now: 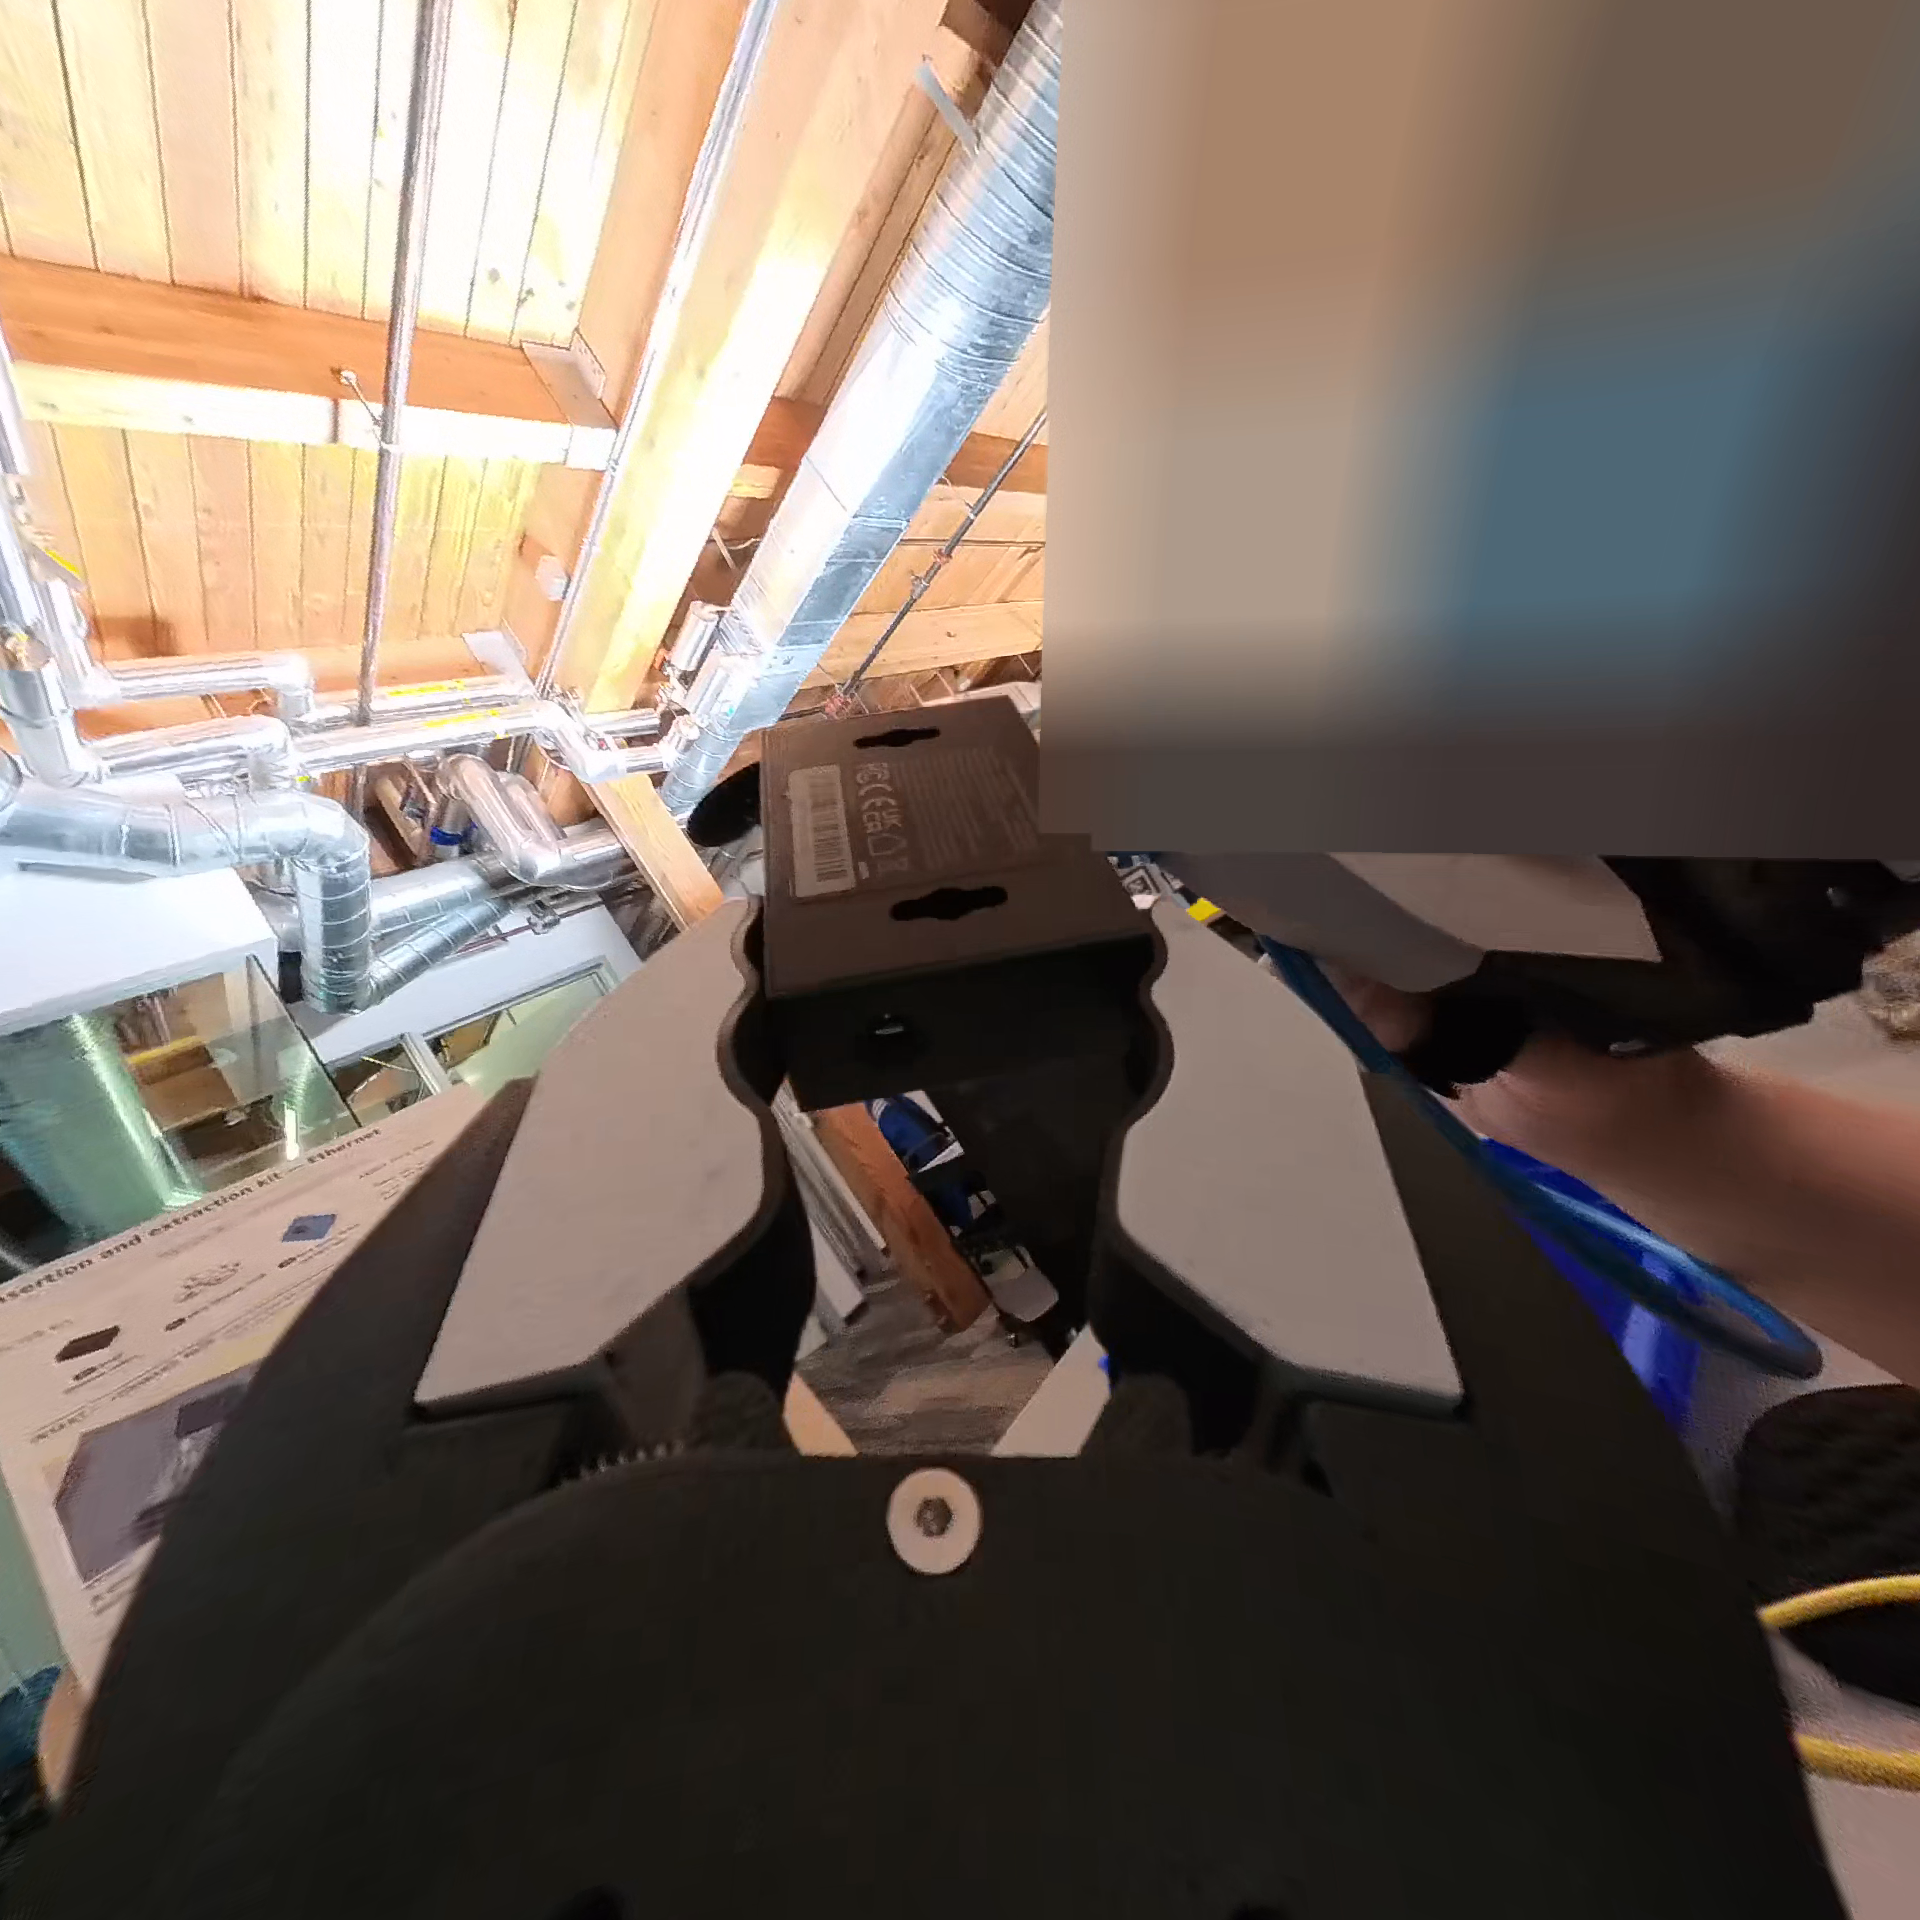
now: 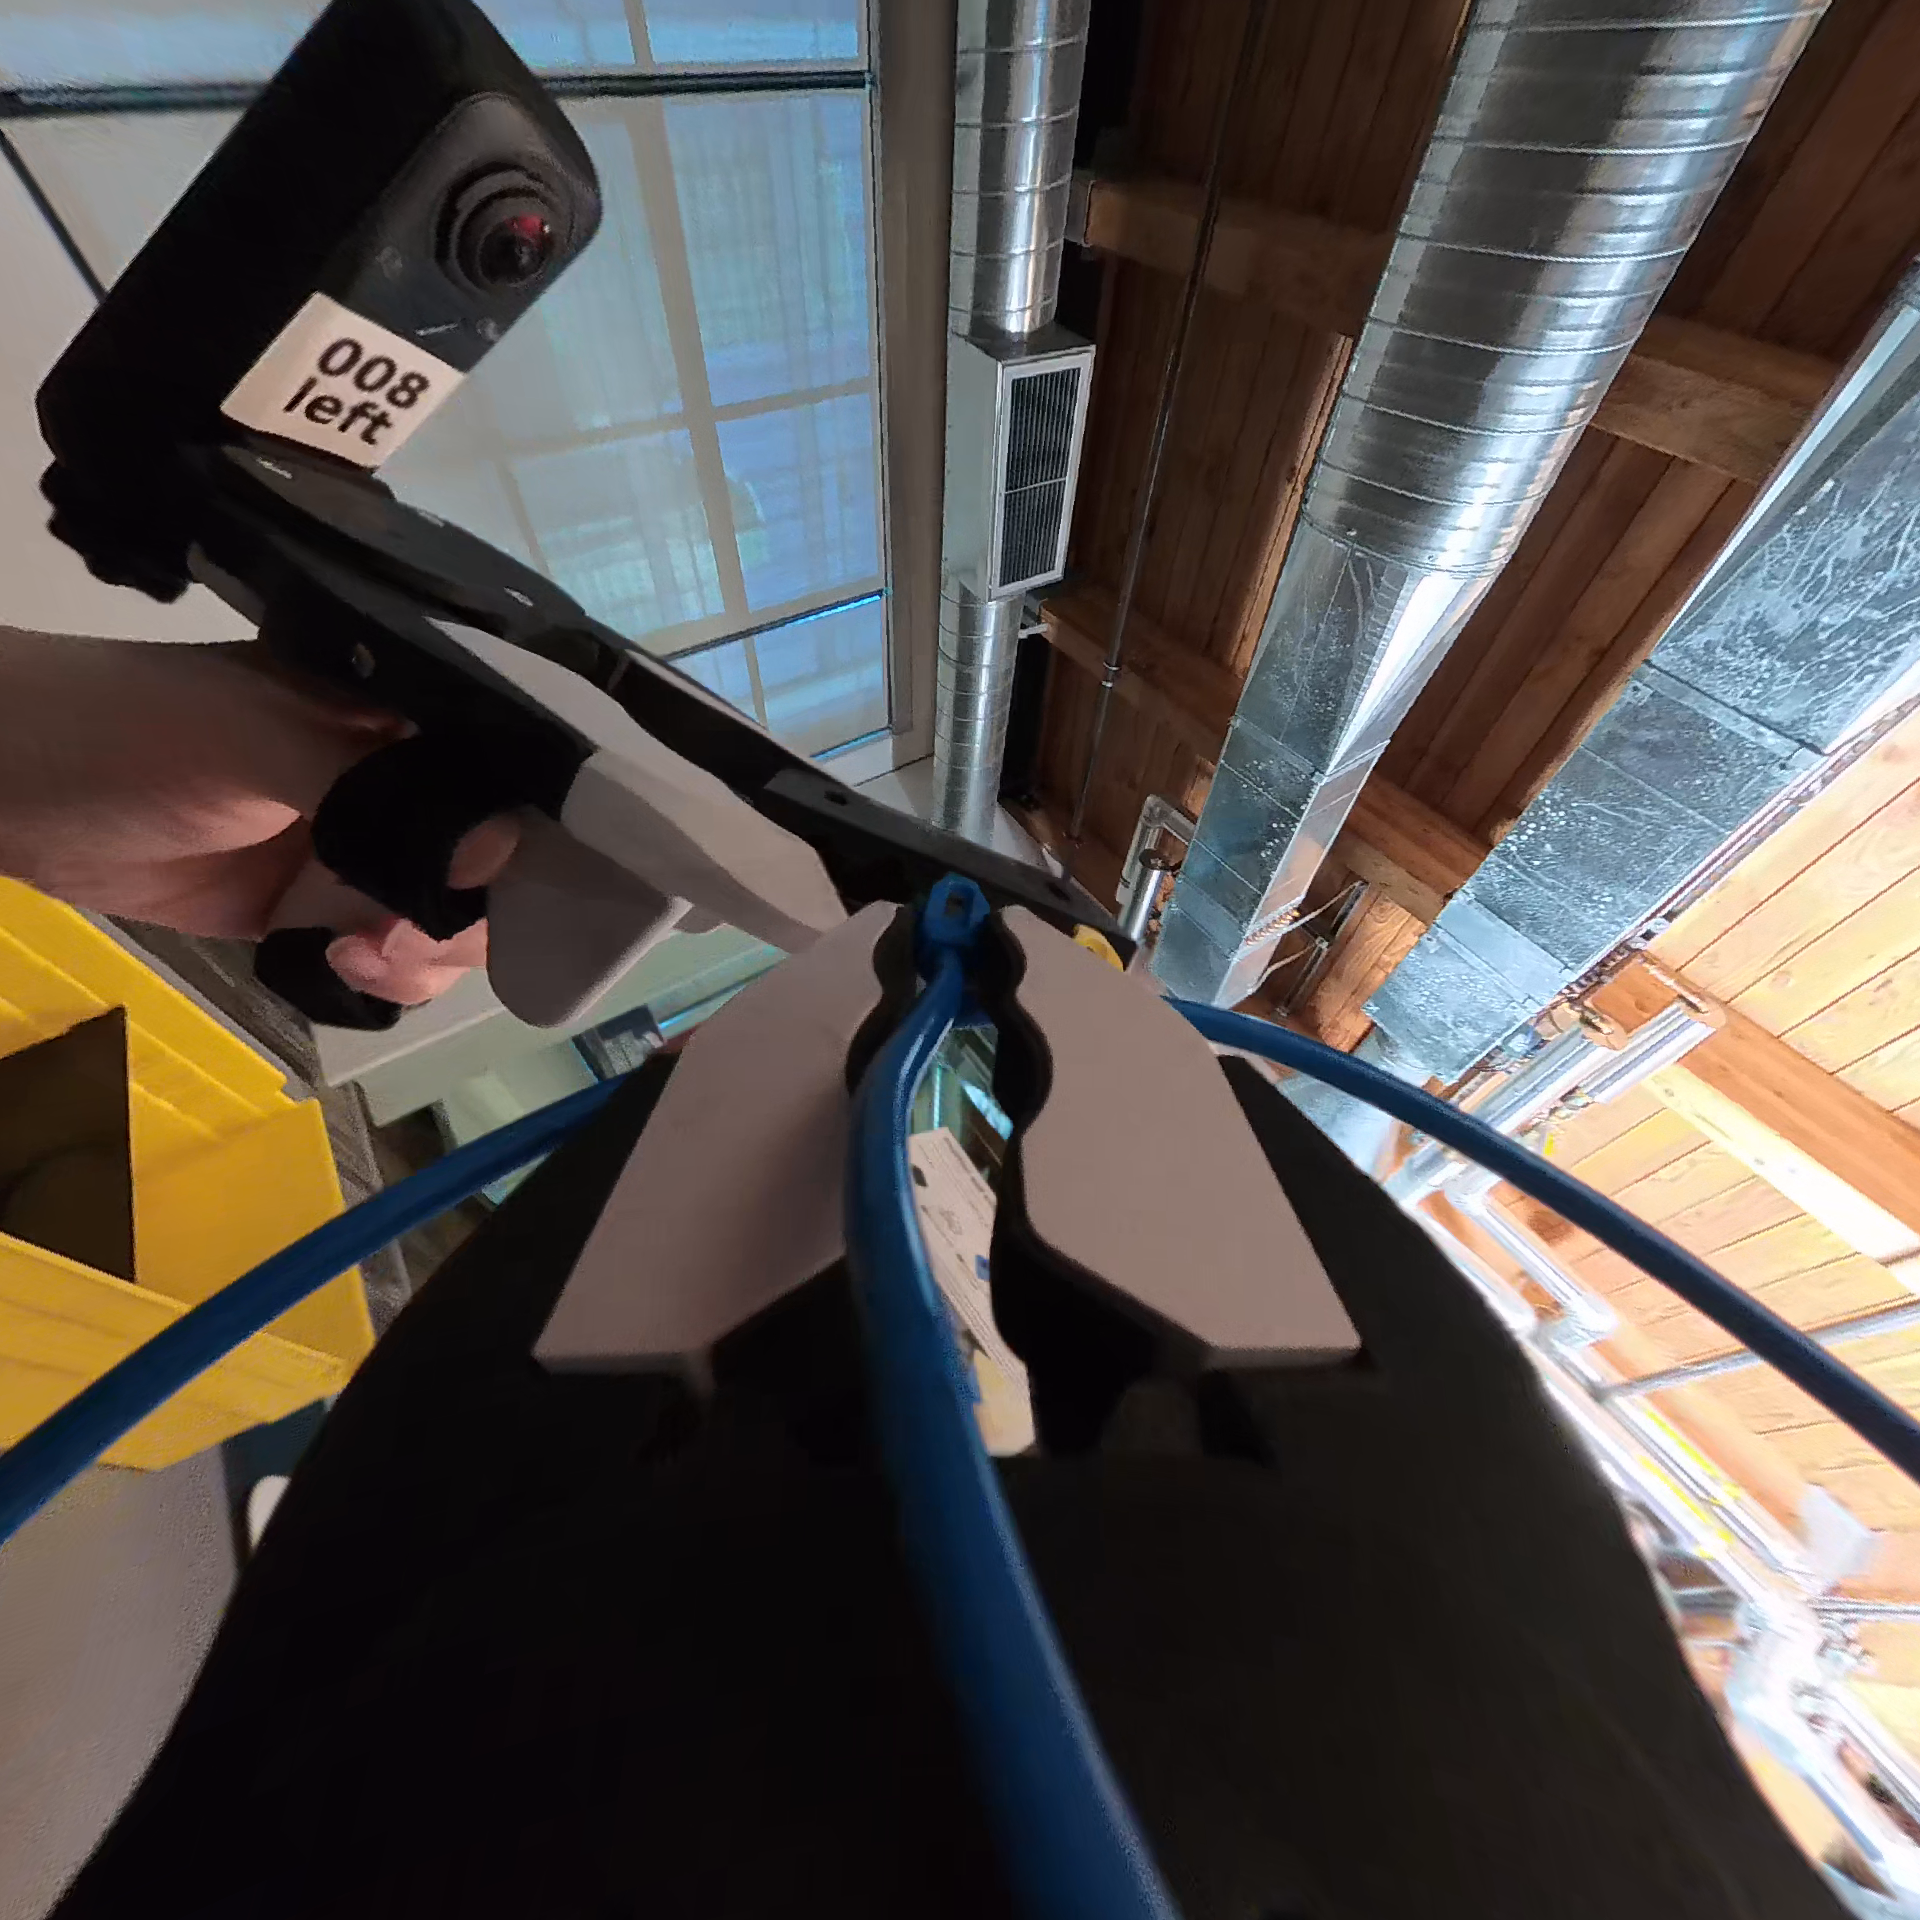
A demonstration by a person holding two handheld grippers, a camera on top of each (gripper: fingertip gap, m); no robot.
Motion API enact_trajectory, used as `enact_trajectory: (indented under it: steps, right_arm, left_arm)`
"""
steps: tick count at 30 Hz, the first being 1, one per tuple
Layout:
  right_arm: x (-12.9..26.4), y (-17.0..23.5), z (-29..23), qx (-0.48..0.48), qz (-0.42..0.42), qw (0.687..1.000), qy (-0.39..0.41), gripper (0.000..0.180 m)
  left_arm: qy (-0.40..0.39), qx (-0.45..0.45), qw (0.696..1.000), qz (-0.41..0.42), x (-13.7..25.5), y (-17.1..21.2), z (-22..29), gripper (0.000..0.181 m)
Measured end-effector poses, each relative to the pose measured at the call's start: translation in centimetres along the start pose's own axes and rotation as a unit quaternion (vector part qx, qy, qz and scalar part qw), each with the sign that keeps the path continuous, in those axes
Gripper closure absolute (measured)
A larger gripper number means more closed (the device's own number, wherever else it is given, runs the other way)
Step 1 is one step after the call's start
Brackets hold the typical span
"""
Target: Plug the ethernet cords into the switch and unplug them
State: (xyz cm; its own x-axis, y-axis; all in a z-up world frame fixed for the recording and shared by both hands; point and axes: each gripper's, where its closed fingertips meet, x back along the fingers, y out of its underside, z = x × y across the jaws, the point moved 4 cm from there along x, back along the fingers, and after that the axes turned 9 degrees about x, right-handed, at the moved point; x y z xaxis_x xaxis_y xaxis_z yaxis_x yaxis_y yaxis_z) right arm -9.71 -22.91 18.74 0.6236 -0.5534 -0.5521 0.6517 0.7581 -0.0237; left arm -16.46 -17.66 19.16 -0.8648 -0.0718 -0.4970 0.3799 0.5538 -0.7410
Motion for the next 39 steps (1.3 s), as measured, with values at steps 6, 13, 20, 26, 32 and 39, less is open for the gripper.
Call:
enact_trajectory:
  steps: [6,13,20,26,32,39]
  right_arm:
    - [-0.1,0.6,-0.2,-0.055,0.007,0.998,-0.022,0.166]
    - [-0.4,0.8,-0.4,-0.072,-0.006,0.997,-0.033,0.166]
    - [-0.5,1.3,-0.3,-0.074,-0.03,0.996,-0.042,0.166]
    - [-0.5,1.4,-0.2,-0.081,-0.035,0.995,-0.037,0.166]
    - [-0.7,1.4,-0.1,-0.07,-0.042,0.996,-0.027,0.167]
    - [-1.1,3.7,-0.2,-0.104,-0.071,0.991,-0.034,0.162]
  left_arm:
    - [0.001,0.02,0.999,-0.032,0.1,0.7,-0.3,0.117]
    - [-0.002,0.044,0.998,-0.036,0.1,1.1,-0.4,0.117]
    - [-0.017,0.052,0.998,-0.045,-0.1,1.4,-0.4,0.117]
    - [-0.027,0.05,0.998,-0.041,-0.3,1.1,-0.2,0.117]
    - [-0.037,0.042,0.998,-0.035,-0.4,1.1,-0.4,0.117]
    - [-0.123,0.046,0.991,-0.04,-0.9,2.3,-2.7,0.118]
